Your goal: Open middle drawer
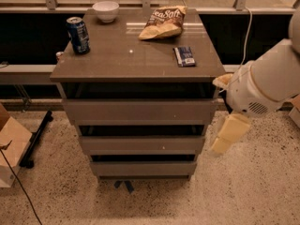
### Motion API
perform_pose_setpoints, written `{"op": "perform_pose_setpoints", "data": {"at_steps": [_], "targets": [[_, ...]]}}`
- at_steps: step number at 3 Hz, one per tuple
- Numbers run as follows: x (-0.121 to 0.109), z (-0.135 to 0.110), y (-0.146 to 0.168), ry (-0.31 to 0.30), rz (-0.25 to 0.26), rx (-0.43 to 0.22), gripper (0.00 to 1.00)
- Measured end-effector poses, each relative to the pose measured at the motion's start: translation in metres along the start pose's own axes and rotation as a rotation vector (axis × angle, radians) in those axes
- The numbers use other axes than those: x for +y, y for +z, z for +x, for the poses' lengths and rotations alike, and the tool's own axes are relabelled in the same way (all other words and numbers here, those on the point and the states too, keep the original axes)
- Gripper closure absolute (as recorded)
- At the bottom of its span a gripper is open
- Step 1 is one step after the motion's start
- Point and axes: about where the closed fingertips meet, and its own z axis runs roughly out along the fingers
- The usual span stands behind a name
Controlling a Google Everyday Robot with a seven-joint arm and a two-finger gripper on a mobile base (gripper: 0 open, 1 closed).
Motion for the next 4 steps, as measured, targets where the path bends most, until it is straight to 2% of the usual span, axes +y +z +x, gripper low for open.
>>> {"op": "perform_pose_setpoints", "data": {"at_steps": [1,2,4], "targets": [[0.005,-0.013,0.033,-0.022,-0.025,-0.070,0.00],[0.012,-0.015,0.087,-0.010,-0.060,-0.144,0.00],[0.011,-0.001,0.151,0.051,-0.108,-0.175,0.00]]}}
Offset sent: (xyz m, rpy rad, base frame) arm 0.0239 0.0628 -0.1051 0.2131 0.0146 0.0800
